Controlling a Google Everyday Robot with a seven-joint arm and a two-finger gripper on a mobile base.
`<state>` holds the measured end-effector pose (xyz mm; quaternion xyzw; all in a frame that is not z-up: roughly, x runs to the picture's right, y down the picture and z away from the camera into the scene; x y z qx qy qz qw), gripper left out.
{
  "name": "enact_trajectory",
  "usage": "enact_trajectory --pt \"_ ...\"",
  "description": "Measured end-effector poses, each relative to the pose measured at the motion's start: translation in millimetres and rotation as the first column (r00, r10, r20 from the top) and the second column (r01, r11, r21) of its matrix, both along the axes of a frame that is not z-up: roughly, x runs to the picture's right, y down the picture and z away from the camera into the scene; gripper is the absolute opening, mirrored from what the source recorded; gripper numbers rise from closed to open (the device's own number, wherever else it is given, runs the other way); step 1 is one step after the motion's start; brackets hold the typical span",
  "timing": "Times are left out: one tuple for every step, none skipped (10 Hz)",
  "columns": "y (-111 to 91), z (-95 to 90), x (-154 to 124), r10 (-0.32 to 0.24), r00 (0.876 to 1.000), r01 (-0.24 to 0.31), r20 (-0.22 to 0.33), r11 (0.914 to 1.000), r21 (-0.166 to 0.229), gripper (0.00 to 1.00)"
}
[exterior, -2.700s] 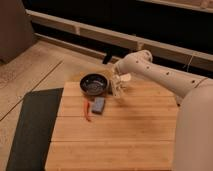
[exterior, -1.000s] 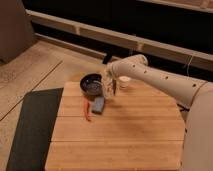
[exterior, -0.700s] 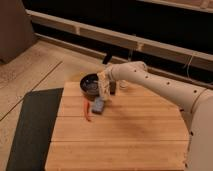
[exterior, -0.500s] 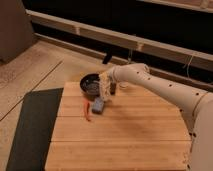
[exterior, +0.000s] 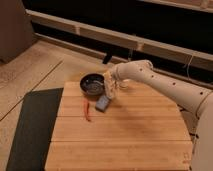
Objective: Stand the bottle upright
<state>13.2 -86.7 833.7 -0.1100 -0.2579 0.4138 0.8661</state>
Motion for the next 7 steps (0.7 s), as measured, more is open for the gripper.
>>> enact_trajectory --pt "1.5 -0.2 2.2 -0.007 1.000 0.007 -0.007 1.0000 -0.001 0.00" --pt "1.9 -0.8 6.1 -0.012 1.000 0.012 -0.018 0.9999 -0.002 0.00" --pt "1.1 -3.0 14.7 -0.014 0.999 0.013 -0.038 0.9999 -0.002 0.00" --pt "0.3 -4.5 20.2 -0.013 0.999 0.013 -0.049 0.9999 -0.001 0.00" --pt "-1.0 -6.3 27.8 -0.002 0.998 0.002 -0.060 1.0000 0.002 0.00" --pt "-2.2 -7.0 33.2 0.017 0.998 -0.017 -0.062 0.9998 0.006 0.00" --pt "-2.5 -6.4 37.9 0.047 0.997 -0.046 -0.056 0.9989 0.008 0.00"
